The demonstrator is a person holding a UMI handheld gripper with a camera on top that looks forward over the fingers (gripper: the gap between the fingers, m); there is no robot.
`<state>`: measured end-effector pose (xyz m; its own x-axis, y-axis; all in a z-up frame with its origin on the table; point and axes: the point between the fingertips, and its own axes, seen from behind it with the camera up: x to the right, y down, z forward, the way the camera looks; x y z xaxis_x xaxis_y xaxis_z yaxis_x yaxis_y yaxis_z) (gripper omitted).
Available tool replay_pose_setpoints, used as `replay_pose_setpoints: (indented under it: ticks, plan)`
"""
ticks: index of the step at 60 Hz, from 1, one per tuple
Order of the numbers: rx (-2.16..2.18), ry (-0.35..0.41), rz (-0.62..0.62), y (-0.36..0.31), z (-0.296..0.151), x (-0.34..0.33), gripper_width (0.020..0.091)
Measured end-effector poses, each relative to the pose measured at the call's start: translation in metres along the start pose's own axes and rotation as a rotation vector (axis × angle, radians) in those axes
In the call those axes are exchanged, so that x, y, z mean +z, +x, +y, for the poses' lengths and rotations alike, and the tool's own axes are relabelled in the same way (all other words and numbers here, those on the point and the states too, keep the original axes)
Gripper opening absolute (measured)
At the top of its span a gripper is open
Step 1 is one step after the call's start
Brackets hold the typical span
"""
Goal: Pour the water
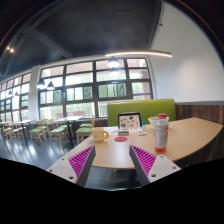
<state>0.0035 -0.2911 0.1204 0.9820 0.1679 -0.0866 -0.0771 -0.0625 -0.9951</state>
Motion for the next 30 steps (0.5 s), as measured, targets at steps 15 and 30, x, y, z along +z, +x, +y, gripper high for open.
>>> replay_pose_setpoints:
  ticks: [15,30]
  plan:
    - [-0.016,0.016,0.05,0.038,0.0,0.006,0.0769]
    - [-0.056,-0.023,0.258,0.151,0.002,0.033,0.0753]
